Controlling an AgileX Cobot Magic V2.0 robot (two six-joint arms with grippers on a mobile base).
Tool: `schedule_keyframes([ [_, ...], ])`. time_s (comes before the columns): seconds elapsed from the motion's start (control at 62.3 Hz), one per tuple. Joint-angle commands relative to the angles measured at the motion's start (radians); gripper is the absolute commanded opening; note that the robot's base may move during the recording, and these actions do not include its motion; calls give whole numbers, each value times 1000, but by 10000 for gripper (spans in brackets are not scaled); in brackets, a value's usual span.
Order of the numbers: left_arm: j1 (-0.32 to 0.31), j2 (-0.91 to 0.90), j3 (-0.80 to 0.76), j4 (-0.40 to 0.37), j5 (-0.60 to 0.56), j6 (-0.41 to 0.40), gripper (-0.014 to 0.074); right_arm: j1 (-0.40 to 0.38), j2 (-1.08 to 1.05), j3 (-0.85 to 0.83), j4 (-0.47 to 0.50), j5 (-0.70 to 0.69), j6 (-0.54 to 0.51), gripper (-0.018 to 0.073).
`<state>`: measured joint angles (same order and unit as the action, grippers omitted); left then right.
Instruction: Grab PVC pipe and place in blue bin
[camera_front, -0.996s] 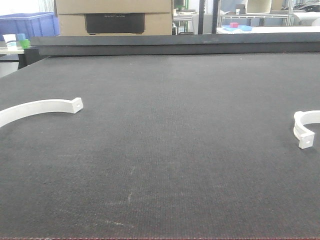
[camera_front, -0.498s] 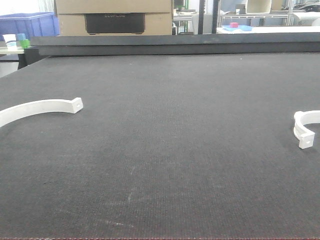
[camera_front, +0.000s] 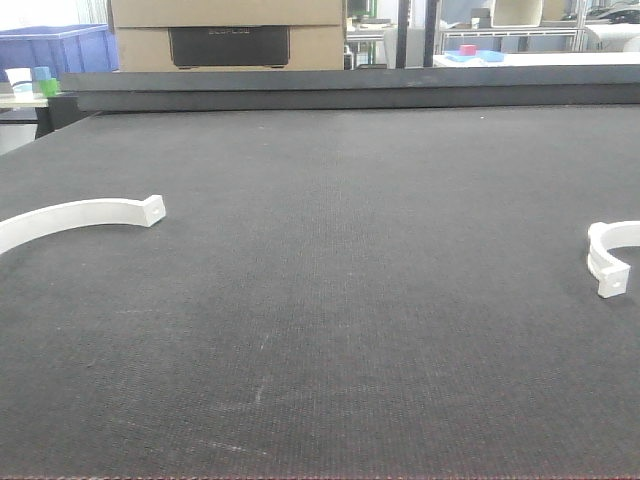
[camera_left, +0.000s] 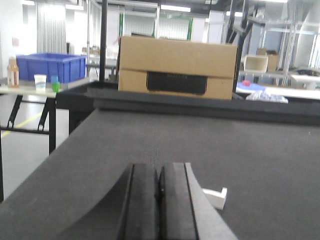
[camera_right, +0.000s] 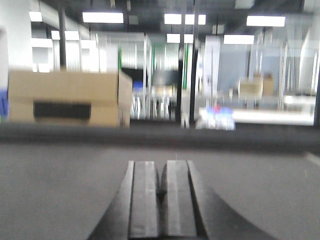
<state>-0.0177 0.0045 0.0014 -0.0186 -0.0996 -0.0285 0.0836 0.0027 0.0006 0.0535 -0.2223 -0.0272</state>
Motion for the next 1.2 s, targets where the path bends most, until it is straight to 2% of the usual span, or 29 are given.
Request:
schedule_keyframes([
  [0.0,1,-4,-1,-4,-102,-2,-111,2,-3,-1,-4,-164,-1,-162],
  [0.128,1,-4,-30,-6,-159,-2,-111,2,-3,-11,-4,-267,-1,-162],
  [0.369,1,44,-240,-6,-66,-2,-111,2,0,-163,-4,-255,-72,-162],
  [0.514,1,172,-415,-6,36,-2,-111,2,69,-251,-4,-249,-72,-162],
  [0.675,1,327,-622,5,252,-2,-111,2,174,-352,31,-214,-72,-162],
  [0.771,1,439,-742,47,343,-2,-111,2,229,-439,55,-96,-70,-162],
  [0.899,1,580,-837,78,400,-2,-111,2,338,-586,109,178,-70,-162],
  [1.189,1,845,-860,70,437,-2,-111,2,672,-792,111,656,-70,-162],
])
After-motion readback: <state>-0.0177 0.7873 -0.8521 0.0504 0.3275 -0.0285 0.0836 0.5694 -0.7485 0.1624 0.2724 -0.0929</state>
